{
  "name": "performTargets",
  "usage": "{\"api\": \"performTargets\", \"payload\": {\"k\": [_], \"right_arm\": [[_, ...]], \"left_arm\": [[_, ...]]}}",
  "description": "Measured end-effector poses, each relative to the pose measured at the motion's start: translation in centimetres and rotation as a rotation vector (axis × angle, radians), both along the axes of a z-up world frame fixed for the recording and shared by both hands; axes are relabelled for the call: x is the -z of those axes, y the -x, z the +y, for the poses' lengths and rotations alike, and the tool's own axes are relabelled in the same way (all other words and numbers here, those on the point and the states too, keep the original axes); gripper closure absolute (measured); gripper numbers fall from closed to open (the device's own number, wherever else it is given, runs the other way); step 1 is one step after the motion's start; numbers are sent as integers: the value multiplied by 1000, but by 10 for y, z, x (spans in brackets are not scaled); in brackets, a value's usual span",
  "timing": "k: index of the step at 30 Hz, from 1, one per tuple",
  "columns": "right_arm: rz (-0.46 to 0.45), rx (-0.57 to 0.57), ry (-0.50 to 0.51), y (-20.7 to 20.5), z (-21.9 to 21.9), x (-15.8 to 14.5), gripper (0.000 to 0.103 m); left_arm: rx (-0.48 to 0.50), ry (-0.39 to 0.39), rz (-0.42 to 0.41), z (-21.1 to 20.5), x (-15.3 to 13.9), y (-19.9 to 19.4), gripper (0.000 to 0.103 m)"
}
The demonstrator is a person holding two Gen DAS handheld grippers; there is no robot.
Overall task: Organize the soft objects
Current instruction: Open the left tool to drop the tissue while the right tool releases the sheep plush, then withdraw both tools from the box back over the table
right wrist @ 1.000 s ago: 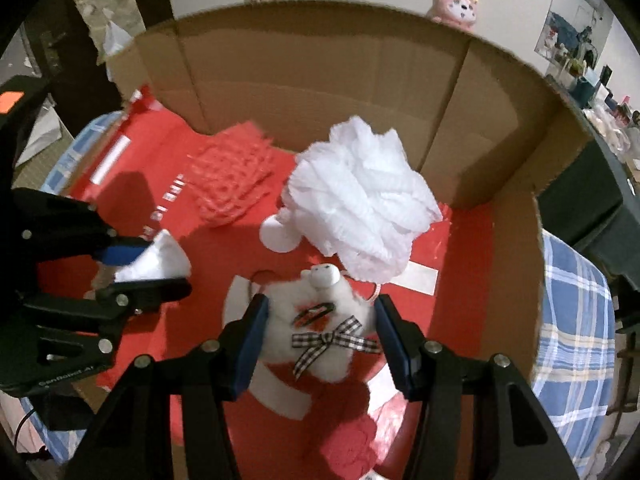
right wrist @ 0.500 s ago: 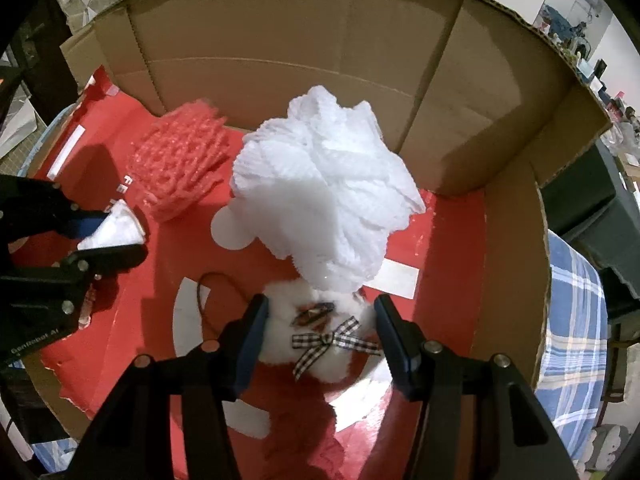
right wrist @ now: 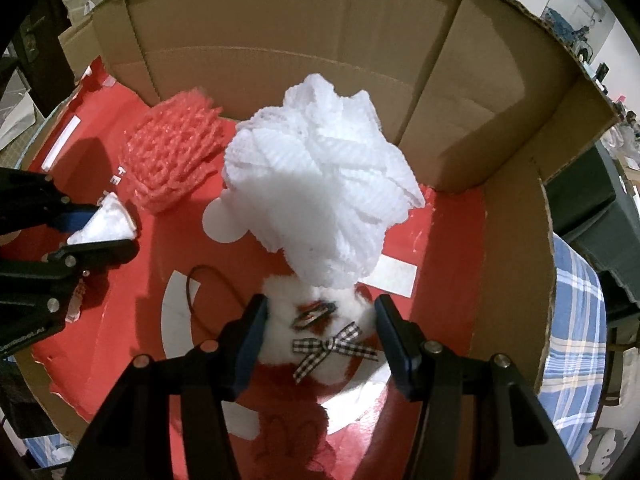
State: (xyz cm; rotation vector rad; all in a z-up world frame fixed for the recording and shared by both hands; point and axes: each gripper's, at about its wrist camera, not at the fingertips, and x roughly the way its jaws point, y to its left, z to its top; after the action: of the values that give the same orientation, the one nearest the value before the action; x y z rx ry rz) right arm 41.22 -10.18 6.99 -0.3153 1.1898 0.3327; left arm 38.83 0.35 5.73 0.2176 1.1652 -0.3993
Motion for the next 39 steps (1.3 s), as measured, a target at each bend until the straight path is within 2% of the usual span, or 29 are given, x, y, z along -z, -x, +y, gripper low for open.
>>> {"api": "performTargets", "payload": {"k": [3,4,6,7,8,14,16,22,28,33,39], "right_arm": [[7,-1,2,-1,0,3,39],[7,-1,2,0,0,3,33],[6,-2,0,0,0,3,32],[8,-6,-6,0,0,3,32],[5,-7,-7,0,0,2,30],[-17,-13,-37,10,3,-12,26],[-35,-11,-50,17,2,-22,19],[-123,6,-99,51,-9,-69,12],[-271,16,-133,104,-32,-125,2],[-384,16,-151,151,-43,-162,0],[-522,16,-183,225,-52,-193,0]], "left_arm": [[3,20,7,1,-2,1,80],[5,29,10,1,-2,2,78],[1,51,19,3,-2,1,65],[-5,58,14,4,-4,2,41],[-12,64,-4,3,-7,5,31],[-16,104,-56,9,-31,18,31],[-23,114,-83,12,-42,27,31],[-43,174,-187,13,-87,65,31],[-65,229,-364,11,-134,133,20],[-77,255,-508,10,-165,192,15],[-92,257,-653,5,-174,262,8]]}}
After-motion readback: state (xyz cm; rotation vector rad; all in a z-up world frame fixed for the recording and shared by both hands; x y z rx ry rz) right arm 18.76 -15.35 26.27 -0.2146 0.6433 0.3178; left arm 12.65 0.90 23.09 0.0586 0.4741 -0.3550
